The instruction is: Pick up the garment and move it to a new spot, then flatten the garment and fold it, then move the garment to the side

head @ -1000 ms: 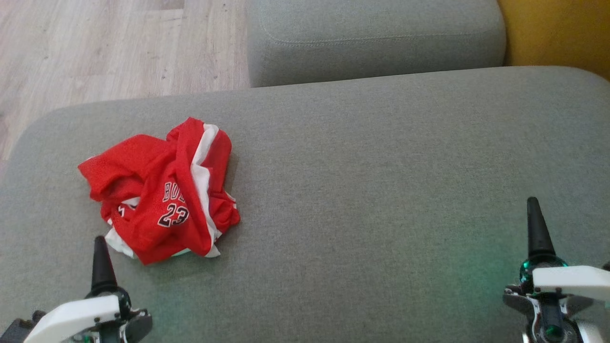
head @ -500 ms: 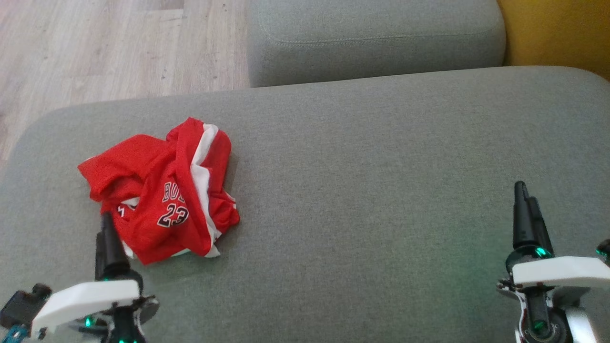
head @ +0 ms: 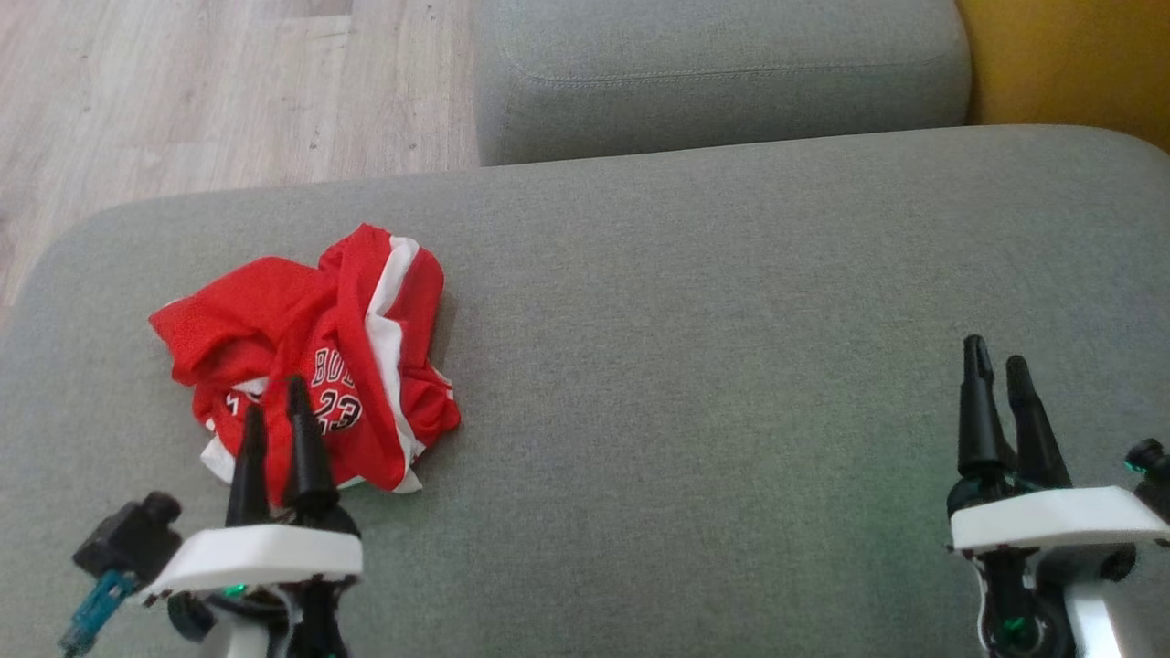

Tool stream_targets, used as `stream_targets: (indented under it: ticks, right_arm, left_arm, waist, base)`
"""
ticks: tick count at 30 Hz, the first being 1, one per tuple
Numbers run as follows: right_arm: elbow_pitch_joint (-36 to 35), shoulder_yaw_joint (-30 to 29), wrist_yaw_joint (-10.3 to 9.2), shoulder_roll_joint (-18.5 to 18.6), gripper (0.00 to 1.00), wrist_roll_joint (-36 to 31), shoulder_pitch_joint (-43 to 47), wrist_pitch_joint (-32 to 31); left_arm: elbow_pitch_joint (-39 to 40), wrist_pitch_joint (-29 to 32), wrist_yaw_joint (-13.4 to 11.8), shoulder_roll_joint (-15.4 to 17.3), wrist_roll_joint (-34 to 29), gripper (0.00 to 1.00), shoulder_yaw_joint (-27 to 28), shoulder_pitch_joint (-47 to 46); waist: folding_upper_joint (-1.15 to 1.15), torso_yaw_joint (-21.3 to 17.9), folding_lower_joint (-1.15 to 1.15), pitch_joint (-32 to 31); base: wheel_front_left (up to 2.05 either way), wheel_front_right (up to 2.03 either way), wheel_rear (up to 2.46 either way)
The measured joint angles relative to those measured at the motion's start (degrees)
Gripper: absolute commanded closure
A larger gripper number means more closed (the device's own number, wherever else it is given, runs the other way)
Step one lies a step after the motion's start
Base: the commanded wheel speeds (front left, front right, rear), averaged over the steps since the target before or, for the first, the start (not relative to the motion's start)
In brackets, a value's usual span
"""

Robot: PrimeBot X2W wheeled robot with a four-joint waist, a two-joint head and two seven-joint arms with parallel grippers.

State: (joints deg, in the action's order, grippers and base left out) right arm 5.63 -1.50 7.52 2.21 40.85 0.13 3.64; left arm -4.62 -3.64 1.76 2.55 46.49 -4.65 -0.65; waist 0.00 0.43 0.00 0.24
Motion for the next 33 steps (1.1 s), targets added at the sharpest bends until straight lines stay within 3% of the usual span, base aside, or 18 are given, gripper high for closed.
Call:
stream_targets:
  ticks: [19,33]
  right_arm:
    - [-0.1,2.7,0.0,0.0,0.0,-16.5,0.7,3.1]
    - [-1.3,4.1,0.0,0.1,0.0,-27.9,0.7,5.5]
  left_arm:
    - [-2.3,-3.1,-6.4,4.5,-15.6,0.0,-10.2,-1.6]
    - [-3.0,-5.2,-10.4,6.1,-23.1,0.0,-14.8,-3.0]
  waist:
    - [0.0,0.2,0.0,0.1]
    - [0.0,0.2,0.0,1.0]
  base:
    - [0.0,0.0,0.0]
    - [0.0,0.0,0.0]
